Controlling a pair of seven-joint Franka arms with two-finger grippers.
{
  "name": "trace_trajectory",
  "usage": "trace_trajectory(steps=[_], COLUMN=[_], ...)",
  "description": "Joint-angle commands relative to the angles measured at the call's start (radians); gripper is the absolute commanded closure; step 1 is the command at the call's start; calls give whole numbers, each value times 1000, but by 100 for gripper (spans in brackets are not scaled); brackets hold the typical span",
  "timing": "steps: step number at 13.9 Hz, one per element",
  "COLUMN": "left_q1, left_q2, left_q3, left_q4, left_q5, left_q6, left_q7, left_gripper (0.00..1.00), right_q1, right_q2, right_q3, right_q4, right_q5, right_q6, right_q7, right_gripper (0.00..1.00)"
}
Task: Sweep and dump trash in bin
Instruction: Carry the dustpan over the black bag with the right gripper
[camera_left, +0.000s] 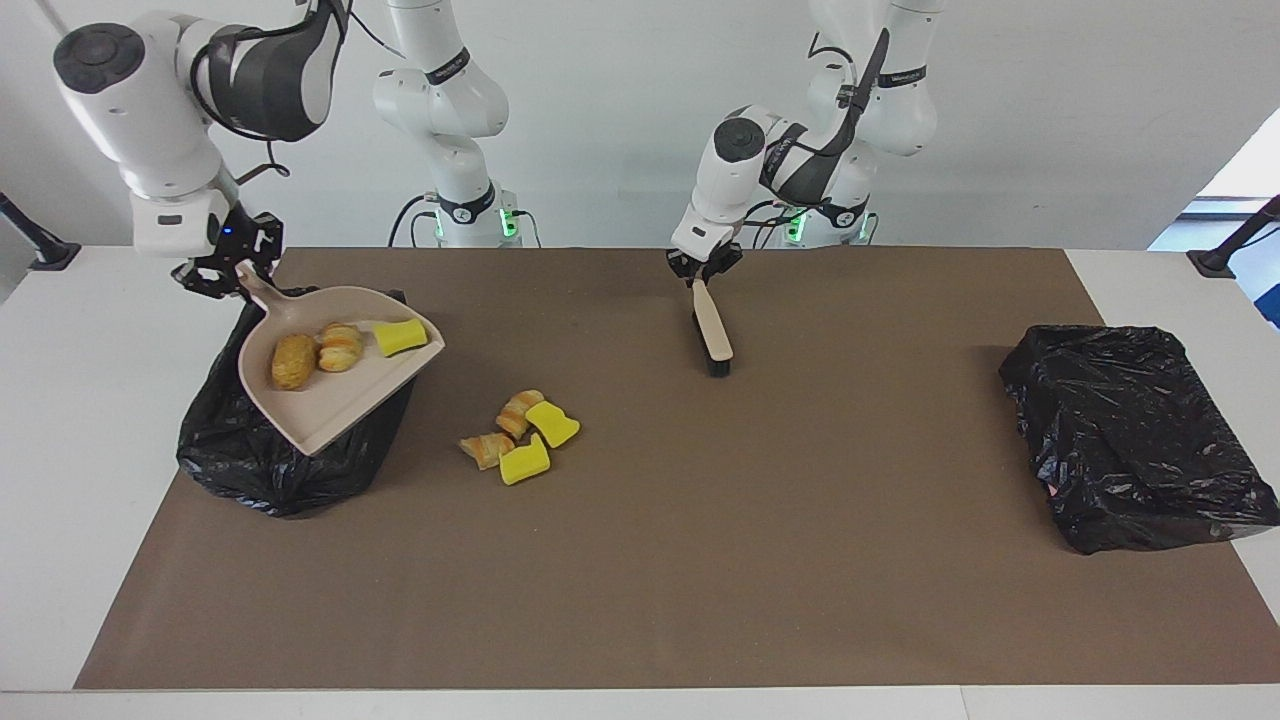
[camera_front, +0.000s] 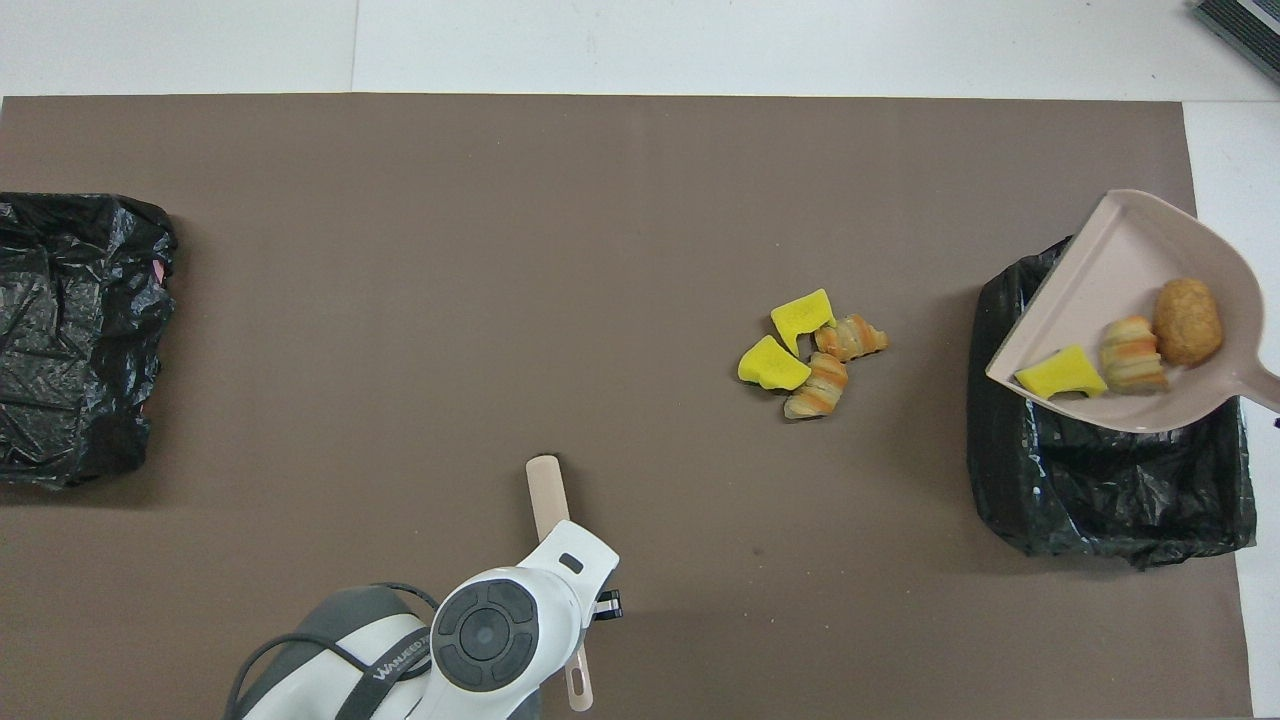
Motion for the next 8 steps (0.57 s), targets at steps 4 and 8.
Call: trace_trajectory(steps=[4, 8], left_q1=[97, 205], left_q2=[43, 42], left_q3=[16, 19], left_q4=[139, 296], left_q5=[20, 55], left_q6=[-83, -209], left_q7=[54, 144], left_gripper=[0, 0], right_q1=[-95, -108], right_q2=[-25, 1], right_q3=[19, 18], right_q4=[-15, -50], right_q5=[-211, -334], right_q6=[69, 150], right_q7=[-16, -1], right_gripper=[100, 100])
